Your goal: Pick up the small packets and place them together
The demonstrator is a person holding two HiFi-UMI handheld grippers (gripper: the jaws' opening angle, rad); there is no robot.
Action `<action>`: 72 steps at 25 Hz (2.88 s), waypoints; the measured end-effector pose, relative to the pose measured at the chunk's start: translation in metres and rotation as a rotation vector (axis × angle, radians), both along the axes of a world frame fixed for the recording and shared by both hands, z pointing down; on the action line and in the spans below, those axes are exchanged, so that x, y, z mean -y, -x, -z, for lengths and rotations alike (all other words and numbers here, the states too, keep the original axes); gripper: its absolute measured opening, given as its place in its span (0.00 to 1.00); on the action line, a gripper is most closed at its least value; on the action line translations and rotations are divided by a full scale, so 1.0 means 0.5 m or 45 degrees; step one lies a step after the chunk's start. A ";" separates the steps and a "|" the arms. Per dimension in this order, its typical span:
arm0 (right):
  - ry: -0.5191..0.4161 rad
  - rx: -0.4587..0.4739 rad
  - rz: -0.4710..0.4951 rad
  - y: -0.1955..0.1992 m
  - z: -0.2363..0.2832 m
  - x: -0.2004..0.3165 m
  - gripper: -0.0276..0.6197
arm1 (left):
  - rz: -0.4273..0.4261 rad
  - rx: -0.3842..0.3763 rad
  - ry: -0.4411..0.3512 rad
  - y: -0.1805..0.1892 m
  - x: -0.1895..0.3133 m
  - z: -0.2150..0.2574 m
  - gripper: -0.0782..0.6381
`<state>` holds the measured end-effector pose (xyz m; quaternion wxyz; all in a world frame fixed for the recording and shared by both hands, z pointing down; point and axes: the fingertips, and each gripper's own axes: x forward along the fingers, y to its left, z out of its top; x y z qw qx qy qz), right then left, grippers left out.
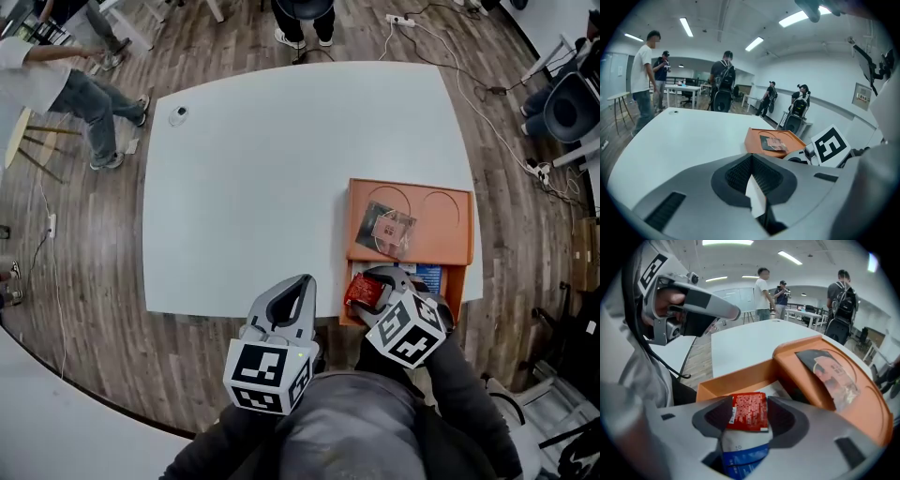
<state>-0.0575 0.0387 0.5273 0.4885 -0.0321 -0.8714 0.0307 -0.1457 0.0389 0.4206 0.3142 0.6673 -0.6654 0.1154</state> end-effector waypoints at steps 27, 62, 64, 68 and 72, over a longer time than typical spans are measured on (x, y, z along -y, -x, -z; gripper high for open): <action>-0.241 0.239 -0.109 -0.012 0.192 0.047 0.09 | -0.048 0.070 -0.195 -0.058 0.055 0.122 0.10; -0.287 0.249 -0.409 -0.036 0.147 0.319 0.23 | -0.059 0.043 -0.090 -0.042 0.179 0.061 0.10; -0.298 0.263 -0.422 -0.029 0.161 0.330 0.23 | -0.049 0.045 -0.087 -0.030 0.179 0.068 0.10; -0.337 0.294 -0.449 -0.030 0.199 0.335 0.23 | -0.046 0.058 -0.109 -0.022 0.175 0.090 0.10; -0.375 0.296 -0.475 -0.045 0.226 0.325 0.23 | -0.069 0.060 -0.141 -0.029 0.170 0.112 0.10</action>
